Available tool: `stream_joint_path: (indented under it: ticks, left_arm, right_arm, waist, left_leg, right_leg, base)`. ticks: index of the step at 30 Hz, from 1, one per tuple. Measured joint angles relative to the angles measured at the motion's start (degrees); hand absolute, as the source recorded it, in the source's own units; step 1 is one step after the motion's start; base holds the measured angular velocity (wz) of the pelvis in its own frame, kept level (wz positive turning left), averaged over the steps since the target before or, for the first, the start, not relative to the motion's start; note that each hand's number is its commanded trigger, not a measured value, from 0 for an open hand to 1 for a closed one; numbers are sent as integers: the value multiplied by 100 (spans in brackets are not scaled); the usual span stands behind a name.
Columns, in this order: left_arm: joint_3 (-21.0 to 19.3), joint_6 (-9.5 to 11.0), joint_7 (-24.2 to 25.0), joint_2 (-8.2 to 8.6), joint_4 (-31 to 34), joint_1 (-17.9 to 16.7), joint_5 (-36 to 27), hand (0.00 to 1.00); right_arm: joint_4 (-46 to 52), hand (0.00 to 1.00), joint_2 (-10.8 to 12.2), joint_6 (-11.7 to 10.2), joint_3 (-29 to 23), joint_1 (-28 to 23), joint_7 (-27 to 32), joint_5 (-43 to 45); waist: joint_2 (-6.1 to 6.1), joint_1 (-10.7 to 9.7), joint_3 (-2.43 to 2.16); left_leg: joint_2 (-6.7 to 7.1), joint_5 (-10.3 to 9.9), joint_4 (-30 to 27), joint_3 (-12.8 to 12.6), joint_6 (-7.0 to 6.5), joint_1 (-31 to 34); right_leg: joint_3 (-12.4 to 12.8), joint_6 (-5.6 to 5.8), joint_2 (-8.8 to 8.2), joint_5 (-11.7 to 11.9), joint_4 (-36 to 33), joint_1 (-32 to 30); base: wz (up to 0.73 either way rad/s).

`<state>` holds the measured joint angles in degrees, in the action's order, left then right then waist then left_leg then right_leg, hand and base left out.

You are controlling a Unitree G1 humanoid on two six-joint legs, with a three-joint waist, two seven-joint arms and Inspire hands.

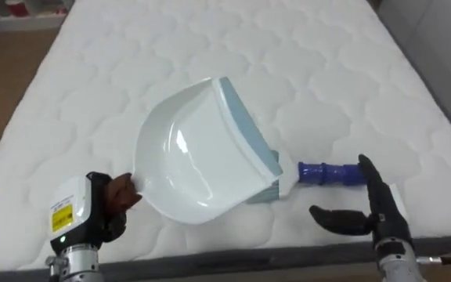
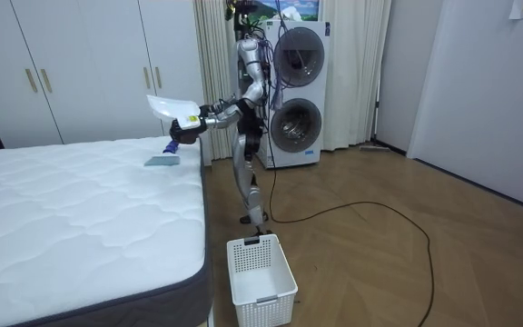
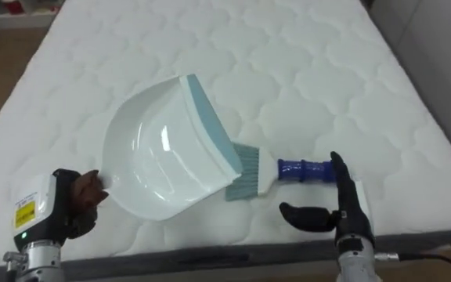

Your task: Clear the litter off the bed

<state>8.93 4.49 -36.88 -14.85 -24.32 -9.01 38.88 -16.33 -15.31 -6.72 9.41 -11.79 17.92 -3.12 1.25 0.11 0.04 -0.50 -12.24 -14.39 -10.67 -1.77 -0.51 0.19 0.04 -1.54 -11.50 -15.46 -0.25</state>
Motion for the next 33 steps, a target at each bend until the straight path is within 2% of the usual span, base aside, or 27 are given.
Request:
stream_joint_path:
  ticks: [1,2,3,4,6,9,11,17,25,29,33]
  left_arm:
    - [23,6,39,16,0,18,-6,66]
    - [32,10,54,29,-1,28,-6,45]
    - [45,38,108,42,-1,39,-5,0]
    - [56,82,149,45,-1,42,-3,0]
    - [57,92,160,68,-5,61,-12,0]
    - [33,93,237,65,-77,59,-176,0]
    - [32,94,291,66,-83,53,-334,0]
    - [26,94,514,78,-97,7,-340,0]
    - [30,81,538,236,-106,-68,-344,0]
    - [32,66,611,270,-109,-75,-559,0]
    - [31,15,612,281,-290,-81,-925,0]
  right_arm:
    - [-17,0,17,0,0,1,-1,10]
    - [-32,0,29,0,1,8,-1,18]
    - [-75,0,52,0,4,26,-8,34]
    - [-115,0,63,0,5,28,-30,84]
    - [-143,0,68,3,4,43,-56,96]
    - [-157,0,163,20,6,37,-123,95]
    - [-157,0,204,22,6,31,-178,97]
    - [-164,0,204,32,4,16,-202,575]
    - [-174,0,204,102,7,-43,-441,868]
    - [-153,0,218,259,9,-55,-547,939]
    - [-155,0,222,323,9,-69,-633,1017]
  waist:
    - [12,-8,7]
    - [19,-5,11]
    - [40,-4,34]
    - [52,-5,60]
    - [63,-33,85]
    - [43,-16,97]
    - [10,-48,105]
    - [-27,-100,68]
    - [-23,-117,-47]
    - [-60,-111,-32]
    - [-96,-97,-8]
  left_leg:
    - [1,-11,0,-2,-4,-23]
    - [3,-16,0,-2,-9,-34]
    - [9,-38,0,-2,-12,-71]
    - [20,-67,2,-1,-24,-107]
    - [24,-159,31,-23,-52,-109]
    - [47,-175,56,-176,-81,-91]
    - [66,-179,59,-193,-93,-71]
    - [72,-177,53,-165,-108,-89]
    - [45,-170,226,-4,-87,-346]
    - [49,-165,272,-5,-78,-445]
    - [37,-165,308,-17,-78,-450]
  right_leg:
    - [19,0,7,-2,-72,-41]
    - [38,4,6,-4,-102,-53]
    - [91,14,5,-11,-172,-85]
    - [103,27,6,-43,-243,-118]
    - [130,48,6,-100,-342,-237]
    - [157,68,-23,-113,-437,-313]
    - [210,97,-24,-114,-407,-320]
    - [219,128,-13,-90,-289,-262]
    - [164,91,74,53,189,155]
    - [172,90,90,53,193,228]
    - [202,85,97,62,247,233]
  base:
    - [-30]
    - [-31]
    - [-30]
    - [-27]
    - [-29]
    - [-26]
    - [-8]
    - [0]
    - [2]
    - [0]
    - [-3]
